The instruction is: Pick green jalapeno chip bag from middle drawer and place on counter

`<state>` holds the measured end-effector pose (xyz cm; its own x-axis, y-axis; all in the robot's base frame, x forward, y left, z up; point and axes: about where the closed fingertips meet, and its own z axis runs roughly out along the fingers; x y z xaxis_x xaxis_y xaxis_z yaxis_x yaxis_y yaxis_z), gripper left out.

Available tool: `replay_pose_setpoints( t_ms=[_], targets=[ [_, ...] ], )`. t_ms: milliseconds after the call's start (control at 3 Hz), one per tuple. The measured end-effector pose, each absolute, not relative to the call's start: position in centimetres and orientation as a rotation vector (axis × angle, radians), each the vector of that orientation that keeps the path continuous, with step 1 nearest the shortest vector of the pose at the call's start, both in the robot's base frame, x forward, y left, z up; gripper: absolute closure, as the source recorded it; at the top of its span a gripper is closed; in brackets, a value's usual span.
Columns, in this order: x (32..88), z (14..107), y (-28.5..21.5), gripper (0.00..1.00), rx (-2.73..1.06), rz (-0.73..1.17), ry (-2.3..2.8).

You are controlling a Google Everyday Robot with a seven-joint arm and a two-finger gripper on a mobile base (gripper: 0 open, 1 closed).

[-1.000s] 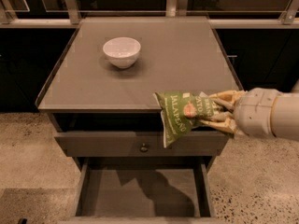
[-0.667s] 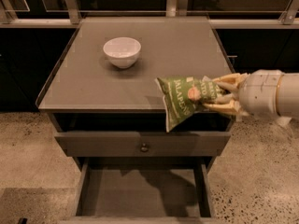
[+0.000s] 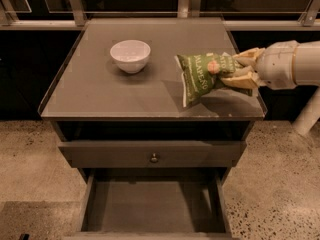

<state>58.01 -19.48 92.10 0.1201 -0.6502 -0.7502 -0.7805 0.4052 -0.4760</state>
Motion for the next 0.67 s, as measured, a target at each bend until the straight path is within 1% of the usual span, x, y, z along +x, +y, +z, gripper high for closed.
replay_pose_setpoints(
  t_ms=[333, 667],
  targets=[
    [61.17, 91.69, -20.38, 1.0, -1.244, 0.146, 1.647],
    [61.33, 91.66, -20.27, 0.81, -1.24, 0.151, 1.653]
  ],
)
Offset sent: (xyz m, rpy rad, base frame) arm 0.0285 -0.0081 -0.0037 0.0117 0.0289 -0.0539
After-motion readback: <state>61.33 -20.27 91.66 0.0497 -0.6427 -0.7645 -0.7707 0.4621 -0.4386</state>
